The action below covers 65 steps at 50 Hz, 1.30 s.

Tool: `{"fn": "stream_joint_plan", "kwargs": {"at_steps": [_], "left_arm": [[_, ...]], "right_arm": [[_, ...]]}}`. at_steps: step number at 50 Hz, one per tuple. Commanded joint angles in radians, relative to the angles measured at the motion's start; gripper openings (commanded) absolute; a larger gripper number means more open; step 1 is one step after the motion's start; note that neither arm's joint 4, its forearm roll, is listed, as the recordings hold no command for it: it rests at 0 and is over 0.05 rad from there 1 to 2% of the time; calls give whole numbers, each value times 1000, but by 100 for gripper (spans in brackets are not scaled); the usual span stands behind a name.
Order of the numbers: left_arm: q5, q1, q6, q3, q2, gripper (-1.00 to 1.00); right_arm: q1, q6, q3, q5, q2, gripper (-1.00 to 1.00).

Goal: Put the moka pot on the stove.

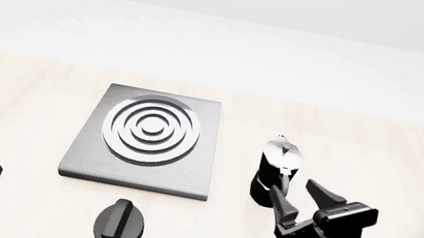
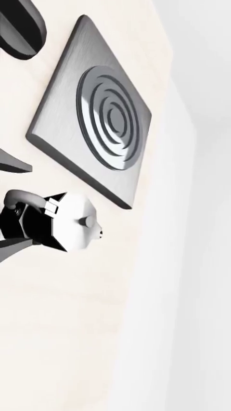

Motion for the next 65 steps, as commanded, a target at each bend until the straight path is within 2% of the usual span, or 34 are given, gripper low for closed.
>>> {"fn": "stream_joint_plan", "kwargs": {"at_steps": [1, 50, 51, 62, 65], "left_arm": [[0, 0, 0, 0, 0, 100], [0, 0, 0, 0, 0, 100], [0, 0, 0, 0, 0, 100], [0, 0, 0, 0, 0, 100], [0, 0, 0, 0, 0, 100]], "right_arm": [[5, 2, -22, 0, 47, 100], [37, 24, -82, 0, 170, 100], [35, 23, -81, 0, 169, -100], [31, 17, -76, 0, 158, -100], [28, -21, -54, 0, 108, -100]]}}
